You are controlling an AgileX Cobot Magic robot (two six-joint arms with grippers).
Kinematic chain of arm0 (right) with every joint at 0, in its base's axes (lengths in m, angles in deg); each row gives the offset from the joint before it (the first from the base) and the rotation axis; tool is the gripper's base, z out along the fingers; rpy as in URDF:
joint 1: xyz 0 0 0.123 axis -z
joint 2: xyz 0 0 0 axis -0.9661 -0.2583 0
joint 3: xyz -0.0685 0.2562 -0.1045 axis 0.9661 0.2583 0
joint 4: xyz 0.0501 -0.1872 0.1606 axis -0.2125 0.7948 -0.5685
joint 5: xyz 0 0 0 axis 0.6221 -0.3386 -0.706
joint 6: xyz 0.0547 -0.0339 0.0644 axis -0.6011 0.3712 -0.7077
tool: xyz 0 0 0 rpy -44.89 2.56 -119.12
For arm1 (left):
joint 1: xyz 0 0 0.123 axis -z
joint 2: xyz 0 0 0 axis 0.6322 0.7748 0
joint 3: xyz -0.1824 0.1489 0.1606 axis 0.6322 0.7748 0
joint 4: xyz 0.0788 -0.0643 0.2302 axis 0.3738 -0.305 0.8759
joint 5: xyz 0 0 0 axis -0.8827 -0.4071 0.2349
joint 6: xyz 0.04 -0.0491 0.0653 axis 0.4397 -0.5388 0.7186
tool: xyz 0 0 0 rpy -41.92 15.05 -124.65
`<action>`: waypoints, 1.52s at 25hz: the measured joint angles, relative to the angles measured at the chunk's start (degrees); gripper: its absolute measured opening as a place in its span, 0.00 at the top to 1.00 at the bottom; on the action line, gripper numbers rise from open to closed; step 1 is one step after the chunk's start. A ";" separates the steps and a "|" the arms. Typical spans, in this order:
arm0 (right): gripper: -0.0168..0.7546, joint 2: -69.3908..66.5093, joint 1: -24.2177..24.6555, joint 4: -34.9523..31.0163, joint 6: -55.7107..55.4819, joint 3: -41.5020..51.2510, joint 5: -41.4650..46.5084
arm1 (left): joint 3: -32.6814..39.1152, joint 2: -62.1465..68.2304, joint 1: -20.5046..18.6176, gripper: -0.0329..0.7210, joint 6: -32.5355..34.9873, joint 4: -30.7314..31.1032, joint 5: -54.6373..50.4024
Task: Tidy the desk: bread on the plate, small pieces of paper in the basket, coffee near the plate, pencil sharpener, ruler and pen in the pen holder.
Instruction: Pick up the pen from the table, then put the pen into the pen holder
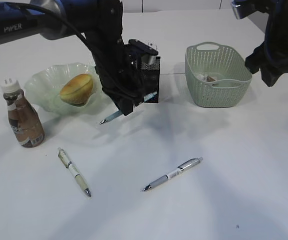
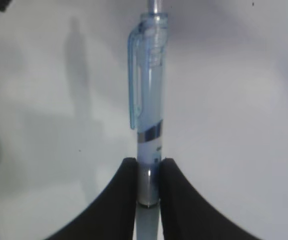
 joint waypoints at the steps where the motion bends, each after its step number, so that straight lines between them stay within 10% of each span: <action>1: 0.36 0.00 0.00 0.00 0.00 0.00 0.00 | -1.05 0.00 0.00 0.85 0.00 -0.02 0.00; 17: 0.36 0.00 0.00 0.00 0.00 0.00 0.00 | -5.63 0.00 0.00 0.85 -4.18 -2.60 4.10; 38: 0.36 0.00 0.00 0.00 0.00 0.00 -0.85 | -2.93 -6.94 0.00 0.85 -8.79 -1.59 43.57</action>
